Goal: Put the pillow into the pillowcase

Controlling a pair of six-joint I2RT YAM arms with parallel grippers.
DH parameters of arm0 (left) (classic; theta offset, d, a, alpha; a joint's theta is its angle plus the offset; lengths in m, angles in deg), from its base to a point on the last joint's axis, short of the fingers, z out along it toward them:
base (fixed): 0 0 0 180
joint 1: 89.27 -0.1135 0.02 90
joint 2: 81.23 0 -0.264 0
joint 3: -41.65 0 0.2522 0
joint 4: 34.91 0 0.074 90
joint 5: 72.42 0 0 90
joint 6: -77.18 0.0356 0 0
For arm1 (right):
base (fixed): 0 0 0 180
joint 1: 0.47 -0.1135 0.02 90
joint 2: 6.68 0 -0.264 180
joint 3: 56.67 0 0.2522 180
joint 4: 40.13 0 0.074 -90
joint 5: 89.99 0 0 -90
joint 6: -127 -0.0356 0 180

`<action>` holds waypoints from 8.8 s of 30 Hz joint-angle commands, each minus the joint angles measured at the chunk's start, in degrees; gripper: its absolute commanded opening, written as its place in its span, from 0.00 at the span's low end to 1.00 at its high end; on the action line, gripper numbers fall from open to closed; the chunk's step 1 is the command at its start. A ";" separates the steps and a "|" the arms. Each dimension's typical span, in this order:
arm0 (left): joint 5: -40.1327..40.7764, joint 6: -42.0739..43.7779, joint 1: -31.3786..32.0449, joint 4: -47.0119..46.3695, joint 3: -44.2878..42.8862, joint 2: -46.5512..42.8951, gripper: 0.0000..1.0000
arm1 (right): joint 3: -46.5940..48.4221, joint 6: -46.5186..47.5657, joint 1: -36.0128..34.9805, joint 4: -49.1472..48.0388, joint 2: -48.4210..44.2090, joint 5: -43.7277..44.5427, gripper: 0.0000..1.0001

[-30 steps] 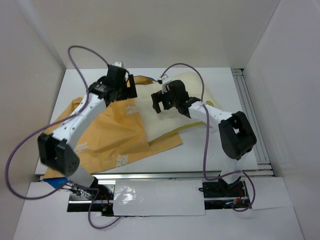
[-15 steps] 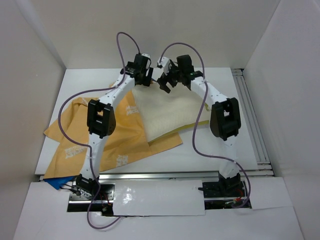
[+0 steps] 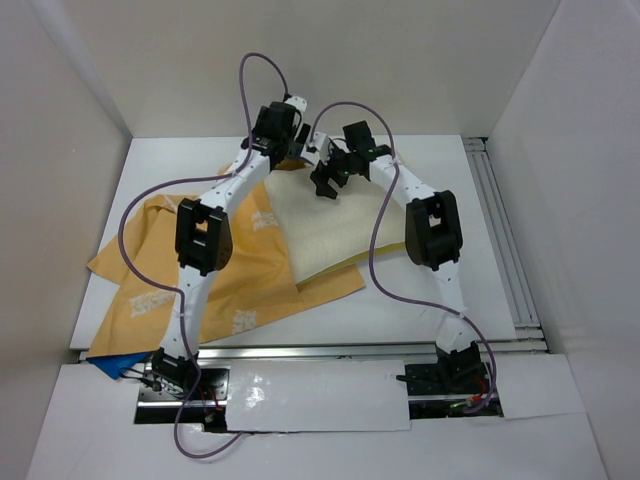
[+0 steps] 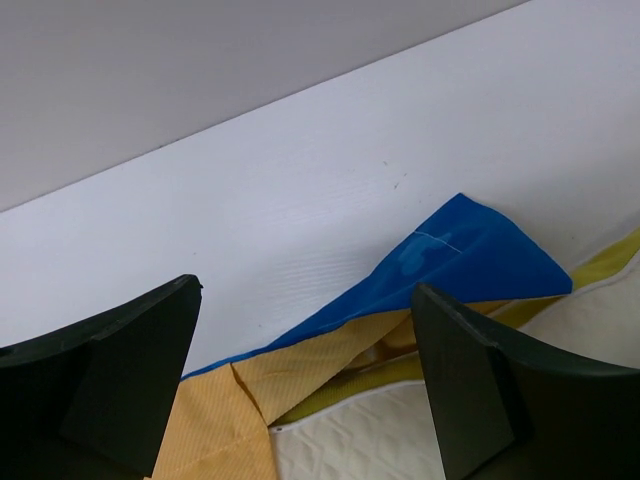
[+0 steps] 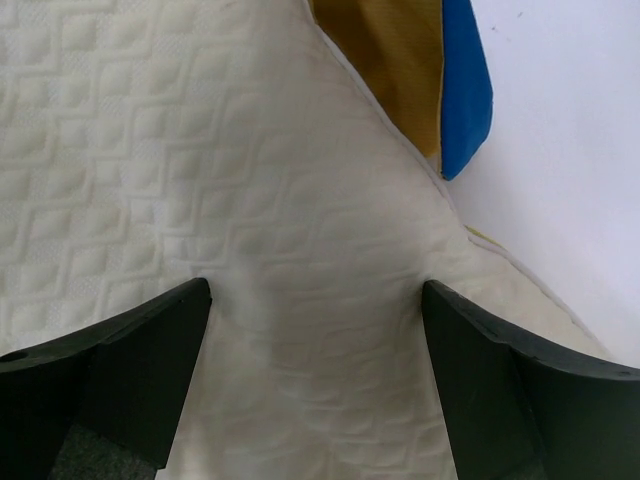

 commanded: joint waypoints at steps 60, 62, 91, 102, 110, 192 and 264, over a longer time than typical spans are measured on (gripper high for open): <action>-34.59 -19.84 7.26 -2.69 2.55 -15.99 0.00 | -44.26 -34.07 -21.34 -56.09 -32.35 14.73 0.00; -35.11 -20.46 7.26 -2.69 2.55 -15.98 0.00 | -44.78 -36.45 -21.35 -59.07 -31.20 18.69 0.00; -2.77 -52.16 -4.33 12.76 74.65 -76.13 1.00 | -57.62 -14.42 -29.69 -28.66 -45.10 22.93 1.00; 1.97 -71.96 -5.39 24.55 91.31 -87.80 1.00 | -50.68 -12.47 -34.36 -35.35 -34.46 22.94 1.00; 5.04 -73.02 -9.60 22.54 93.69 -76.37 0.95 | -49.61 -11.07 -35.41 -42.19 -27.95 23.82 1.00; -2.51 -44.72 28.29 15.85 55.03 -55.12 0.69 | -61.21 -58.69 -9.50 -24.72 -56.85 49.22 1.00; -7.36 -14.48 23.88 13.38 11.07 -35.14 0.00 | -75.88 -49.39 -5.26 -62.08 -63.26 10.95 0.00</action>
